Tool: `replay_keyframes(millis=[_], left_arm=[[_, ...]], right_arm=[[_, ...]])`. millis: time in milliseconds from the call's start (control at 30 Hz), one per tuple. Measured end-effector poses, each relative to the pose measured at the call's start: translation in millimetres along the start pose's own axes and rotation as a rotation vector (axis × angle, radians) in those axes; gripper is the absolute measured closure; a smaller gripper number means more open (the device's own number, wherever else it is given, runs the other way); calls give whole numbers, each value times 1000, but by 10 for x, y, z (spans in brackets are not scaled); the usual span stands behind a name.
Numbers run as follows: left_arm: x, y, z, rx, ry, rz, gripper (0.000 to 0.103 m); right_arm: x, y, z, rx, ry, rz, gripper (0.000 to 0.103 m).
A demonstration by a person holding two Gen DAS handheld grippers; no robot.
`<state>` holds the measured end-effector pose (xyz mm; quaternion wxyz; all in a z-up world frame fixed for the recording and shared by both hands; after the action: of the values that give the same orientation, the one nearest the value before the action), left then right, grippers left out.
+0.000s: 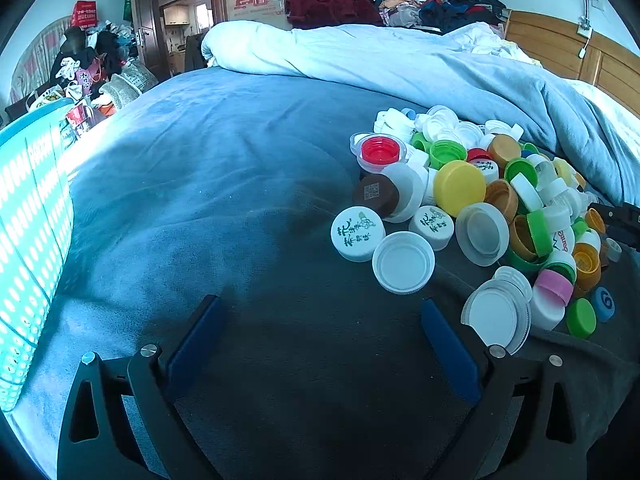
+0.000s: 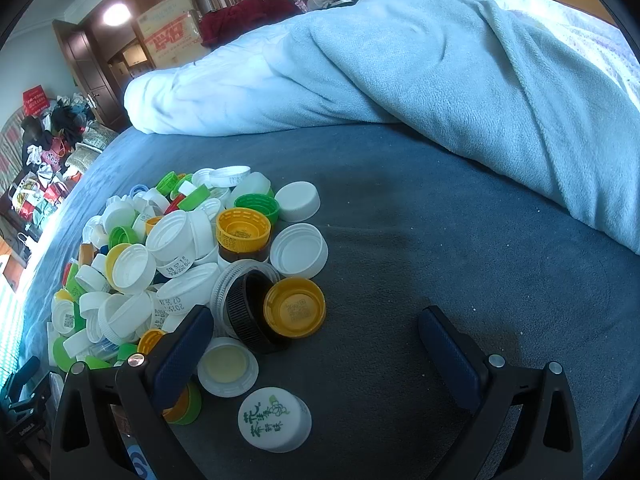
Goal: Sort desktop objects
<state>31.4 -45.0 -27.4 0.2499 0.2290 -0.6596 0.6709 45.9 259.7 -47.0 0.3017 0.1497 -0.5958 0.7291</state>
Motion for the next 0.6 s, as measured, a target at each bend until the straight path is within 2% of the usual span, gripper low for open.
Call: replay_keyframes(millis=[600], left_arm=[[-12,7,-4,-8,9,2,4]], right_arm=[[0,-12,-12,-23,-2,-4,0]])
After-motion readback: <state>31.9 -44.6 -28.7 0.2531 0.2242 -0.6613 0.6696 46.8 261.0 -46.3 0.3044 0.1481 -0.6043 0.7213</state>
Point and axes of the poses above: each gripper's, at about its wrist camera, not at the fingertips, and y roughly the way its jaws point, z to its left, x to its top, the point moved 5 cm from there along y, roughly the way its jaws point, and after that the axes turned 3 degrees about z, right-handed, at the moved point
